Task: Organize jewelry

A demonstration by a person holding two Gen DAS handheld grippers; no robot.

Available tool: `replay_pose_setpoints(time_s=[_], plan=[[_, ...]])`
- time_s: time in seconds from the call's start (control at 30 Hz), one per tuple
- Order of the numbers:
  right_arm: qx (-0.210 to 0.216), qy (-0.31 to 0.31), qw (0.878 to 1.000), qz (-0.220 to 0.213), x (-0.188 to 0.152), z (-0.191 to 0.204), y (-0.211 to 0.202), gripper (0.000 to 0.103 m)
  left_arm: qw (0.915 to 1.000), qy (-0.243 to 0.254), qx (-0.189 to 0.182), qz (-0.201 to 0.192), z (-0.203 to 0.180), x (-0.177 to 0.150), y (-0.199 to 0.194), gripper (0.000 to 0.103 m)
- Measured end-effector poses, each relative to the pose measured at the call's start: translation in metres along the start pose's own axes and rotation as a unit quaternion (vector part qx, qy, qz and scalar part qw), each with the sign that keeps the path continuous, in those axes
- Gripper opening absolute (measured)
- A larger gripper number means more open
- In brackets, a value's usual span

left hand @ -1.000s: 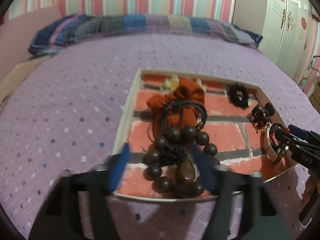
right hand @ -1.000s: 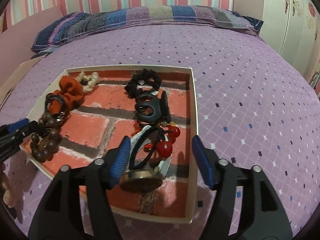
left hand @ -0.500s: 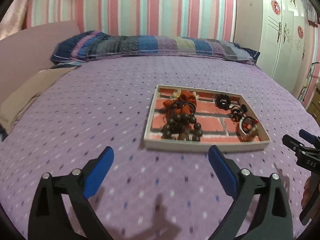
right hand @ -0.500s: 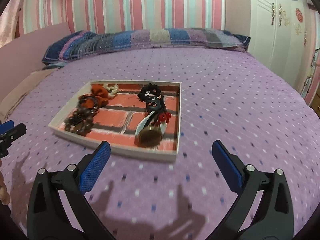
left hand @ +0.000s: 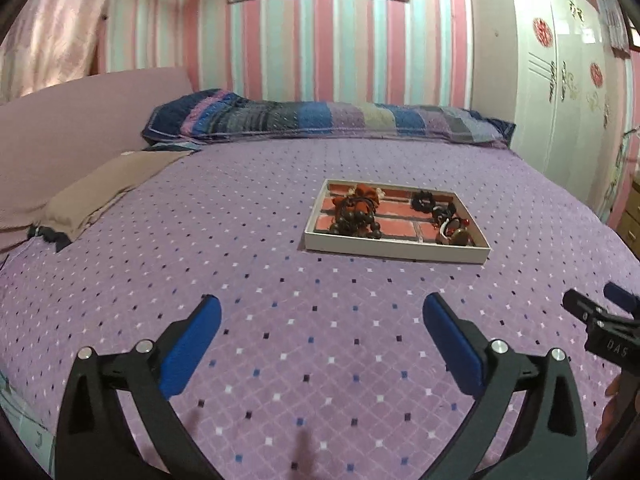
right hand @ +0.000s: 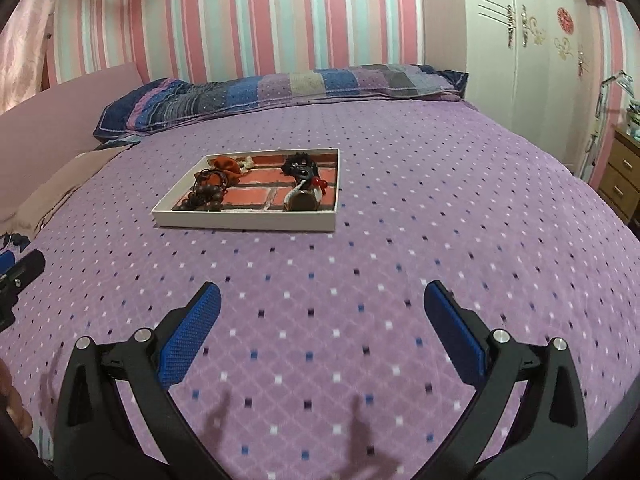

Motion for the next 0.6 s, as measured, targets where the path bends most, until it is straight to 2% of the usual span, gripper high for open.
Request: replay_pose_setpoints(time_s=[0.17, 0.6], plan=[[-0.007, -0.017, 1.000, -0.018, -0.005, 0.003, -0.018, 0.099, 1.0000, -0.001, 0.006, -0.008, -0.004, -0.007, -0.012, 0.098], [-0.017, -0.020, 0.999, -0.033, -0.008, 0.005, -0.037, 0.099, 1.0000, 0.004, 0.003, 0.002, -0.012, -0.016, -0.008, 0.099]])
Point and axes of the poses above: each gripper's, at about its wrist camera, not at the fingertips, and y roughly the way its jaws point, z to its left, x to its top, the point moved 7 cm from there along y, roughly the way its jaws point, and after that the axes turned 1 degree about x, right-handed, at the moved point
